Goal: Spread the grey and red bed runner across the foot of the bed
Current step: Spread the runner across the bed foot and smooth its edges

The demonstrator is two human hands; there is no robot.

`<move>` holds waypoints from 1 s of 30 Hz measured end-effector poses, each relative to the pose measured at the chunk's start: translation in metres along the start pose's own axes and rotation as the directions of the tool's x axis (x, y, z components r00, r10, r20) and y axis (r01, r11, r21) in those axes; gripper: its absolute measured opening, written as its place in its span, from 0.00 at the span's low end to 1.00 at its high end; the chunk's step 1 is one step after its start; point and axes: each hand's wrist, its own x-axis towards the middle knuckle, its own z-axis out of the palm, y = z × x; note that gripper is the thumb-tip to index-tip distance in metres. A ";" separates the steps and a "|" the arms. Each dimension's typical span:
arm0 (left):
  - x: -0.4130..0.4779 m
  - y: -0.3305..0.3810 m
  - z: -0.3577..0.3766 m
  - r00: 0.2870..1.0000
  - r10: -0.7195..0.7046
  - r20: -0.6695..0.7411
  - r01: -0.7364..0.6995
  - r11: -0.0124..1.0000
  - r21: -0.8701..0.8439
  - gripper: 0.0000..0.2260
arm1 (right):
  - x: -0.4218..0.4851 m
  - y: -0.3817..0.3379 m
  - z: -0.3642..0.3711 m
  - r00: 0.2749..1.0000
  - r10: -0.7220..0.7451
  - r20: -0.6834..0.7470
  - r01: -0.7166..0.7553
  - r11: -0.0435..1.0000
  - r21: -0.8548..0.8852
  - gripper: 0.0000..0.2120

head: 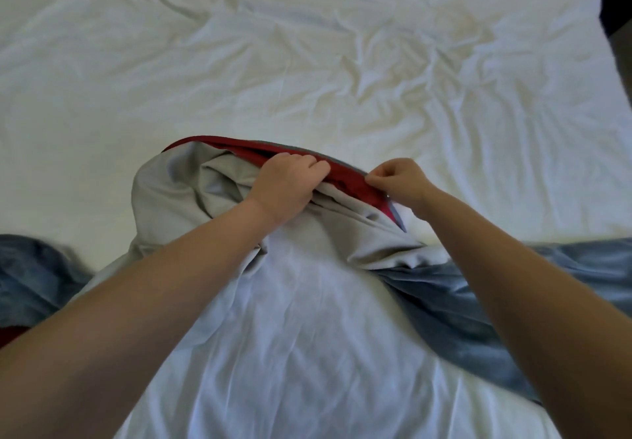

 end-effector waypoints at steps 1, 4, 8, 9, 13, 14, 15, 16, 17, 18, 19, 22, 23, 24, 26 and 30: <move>0.000 -0.001 -0.005 0.999 0.054 -0.001 -0.054 0.998 0.027 0.08 | 0.004 -0.002 -0.002 0.993 -0.051 -0.111 0.043 0.997 -0.071 0.07; -0.002 -0.006 -0.020 0.989 0.143 -0.025 -0.141 0.987 0.072 0.05 | 0.018 -0.017 -0.018 0.915 -0.175 -0.364 0.095 0.969 -0.227 0.06; -0.008 -0.014 -0.025 0.985 0.171 -0.013 -0.167 0.973 0.157 0.04 | 0.025 -0.030 -0.029 0.873 -0.247 -0.420 0.105 0.937 -0.333 0.04; -0.011 -0.014 -0.023 0.989 0.149 0.013 -0.149 0.974 0.172 0.05 | 0.022 -0.028 -0.027 0.885 -0.248 -0.394 0.107 0.932 -0.348 0.04; -0.027 0.010 -0.014 0.991 0.117 0.060 -0.123 0.984 0.126 0.06 | -0.005 -0.003 -0.022 0.938 -0.281 -0.205 0.187 0.905 -0.382 0.01; -0.031 0.021 -0.010 0.988 0.148 0.050 -0.152 0.985 0.087 0.06 | -0.013 0.006 -0.020 0.965 -0.253 -0.074 0.205 0.896 -0.393 0.05; -0.034 0.034 -0.006 0.982 0.185 0.041 -0.187 0.982 0.041 0.06 | -0.021 0.017 -0.020 0.978 -0.199 0.064 0.207 0.880 -0.429 0.09; -0.036 0.047 -0.001 0.976 0.216 0.037 -0.216 0.976 -0.004 0.05 | -0.028 0.029 -0.021 0.979 -0.122 0.161 0.186 0.853 -0.487 0.13; -0.036 0.059 0.004 0.972 0.232 0.036 -0.231 0.972 -0.031 0.05 | -0.034 0.040 -0.022 0.977 -0.063 0.204 0.168 0.818 -0.550 0.16; -0.034 0.071 0.010 0.974 0.221 0.046 -0.219 0.974 -0.051 0.06 | -0.041 0.050 -0.025 0.978 -0.027 0.208 0.150 0.781 -0.606 0.18; -0.030 0.081 0.016 0.979 0.176 0.098 -0.170 0.983 -0.070 0.08 | -0.046 0.059 -0.029 0.981 -0.005 0.195 0.132 0.755 -0.642 0.19; -0.013 0.099 0.029 0.944 0.013 0.328 -0.003 1.000 -0.029 0.20 | -0.060 0.075 -0.032 0.972 0.099 0.214 0.080 0.717 -0.692 0.23; -0.009 0.101 0.031 0.929 0.005 0.369 -0.008 1.000 0.006 0.19 | -0.064 0.078 -0.031 0.967 0.139 0.213 0.063 0.682 -0.728 0.20; -0.007 0.104 0.031 0.918 0.026 0.396 -0.044 0.998 0.036 0.15 | -0.068 0.080 -0.030 0.968 0.158 0.195 0.053 0.631 -0.774 0.16; -0.007 0.106 0.025 0.935 0.106 0.338 -0.144 0.986 0.089 0.08 | -0.077 0.081 -0.029 0.990 0.089 0.106 0.047 0.504 -0.862 0.09; -0.022 0.104 0.006 0.967 0.234 0.105 -0.233 0.972 -0.021 0.10 | -0.119 0.081 -0.033 0.965 -0.255 -0.069 0.042 0.408 -0.912 0.06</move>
